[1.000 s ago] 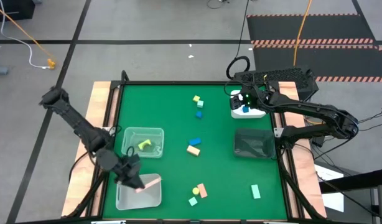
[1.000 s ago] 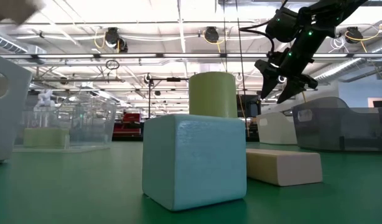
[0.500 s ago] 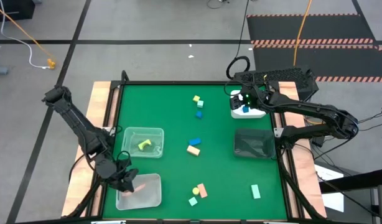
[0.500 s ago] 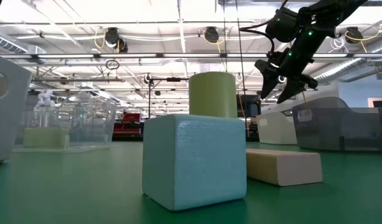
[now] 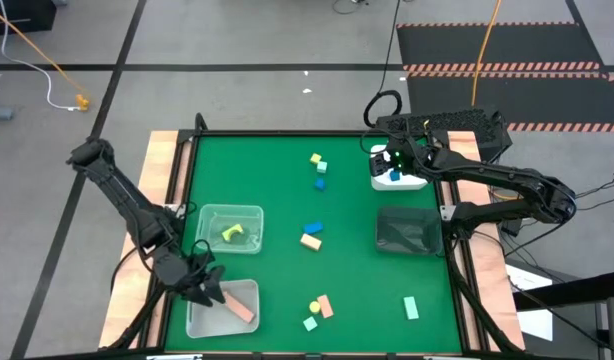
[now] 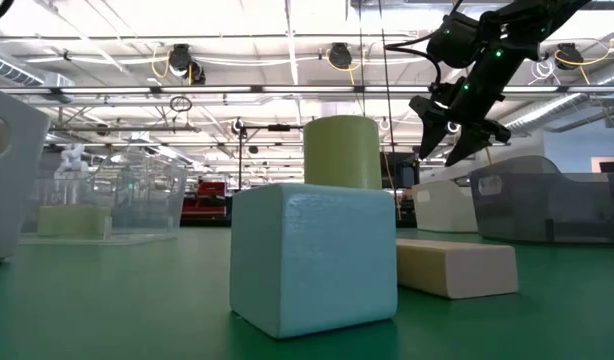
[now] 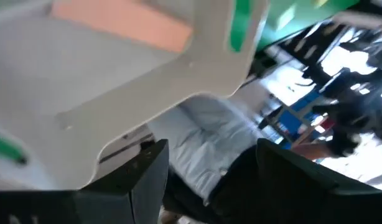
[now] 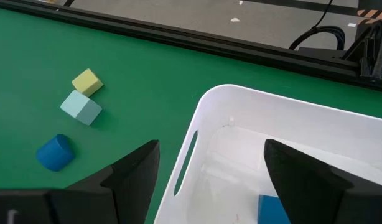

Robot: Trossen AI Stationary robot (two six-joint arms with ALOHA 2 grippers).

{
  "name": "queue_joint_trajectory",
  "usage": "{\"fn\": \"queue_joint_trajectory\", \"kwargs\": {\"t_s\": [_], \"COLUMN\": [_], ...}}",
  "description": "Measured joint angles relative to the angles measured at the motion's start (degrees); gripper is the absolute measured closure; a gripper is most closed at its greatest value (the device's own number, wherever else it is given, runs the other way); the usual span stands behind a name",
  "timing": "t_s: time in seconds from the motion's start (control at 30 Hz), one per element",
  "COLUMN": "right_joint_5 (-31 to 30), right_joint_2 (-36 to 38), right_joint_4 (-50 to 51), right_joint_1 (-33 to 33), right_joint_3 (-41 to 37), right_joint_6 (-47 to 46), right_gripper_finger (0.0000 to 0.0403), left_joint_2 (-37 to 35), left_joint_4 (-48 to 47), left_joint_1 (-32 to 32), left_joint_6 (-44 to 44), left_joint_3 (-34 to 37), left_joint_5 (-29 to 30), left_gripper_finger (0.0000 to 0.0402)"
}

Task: Sort & place blocks by color
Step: Put the light blue block into the black bin

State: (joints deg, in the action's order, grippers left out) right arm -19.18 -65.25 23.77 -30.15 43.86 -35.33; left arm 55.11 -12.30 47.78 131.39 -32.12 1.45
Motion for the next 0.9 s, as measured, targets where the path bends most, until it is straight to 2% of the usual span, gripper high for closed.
{"fn": "queue_joint_trajectory", "kwargs": {"t_s": [0.13, 0.23, 0.33, 0.47, 0.6, 0.9], "right_joint_5": [0.0, 0.0, -0.1, -0.1, -0.1, -0.1], "right_joint_2": [0.0, 0.0, 0.0, 0.0, 0.0, 0.0], "right_joint_4": [0.0, 0.0, -3.7, -12.1, -21.0, -49.9], "right_joint_1": [0.0, 0.0, 0.0, 0.0, 0.0, 0.0], "right_joint_3": [0.0, 0.0, -0.4, -2.2, -4.0, -10.8], "right_joint_6": [0.0, 0.0, -1.6, -4.3, -4.2, -4.1], "right_gripper_finger": [0.0124, 0.0124, 0.0124, 0.0124, 0.0124, 0.0124], "left_joint_2": [0.0, 0.0, 0.0, 0.0, 0.0, 0.0], "left_joint_4": [3.0, 8.0, 14.2, 21.6, 28.8, 46.0], "left_joint_1": [-2.6, -5.5, -8.8, -12.9, -16.7, -24.4], "left_joint_6": [-5.9, -14.4, -24.0, -37.9, -52.8, -90.3], "left_joint_3": [0.0, 0.0, 0.0, 0.0, 0.0, 0.0], "left_joint_5": [9.9, 18.0, 23.6, 27.6, 29.1, 32.2], "left_gripper_finger": [0.0159, 0.0159, 0.0158, 0.0158, 0.0158, 0.0158]}}
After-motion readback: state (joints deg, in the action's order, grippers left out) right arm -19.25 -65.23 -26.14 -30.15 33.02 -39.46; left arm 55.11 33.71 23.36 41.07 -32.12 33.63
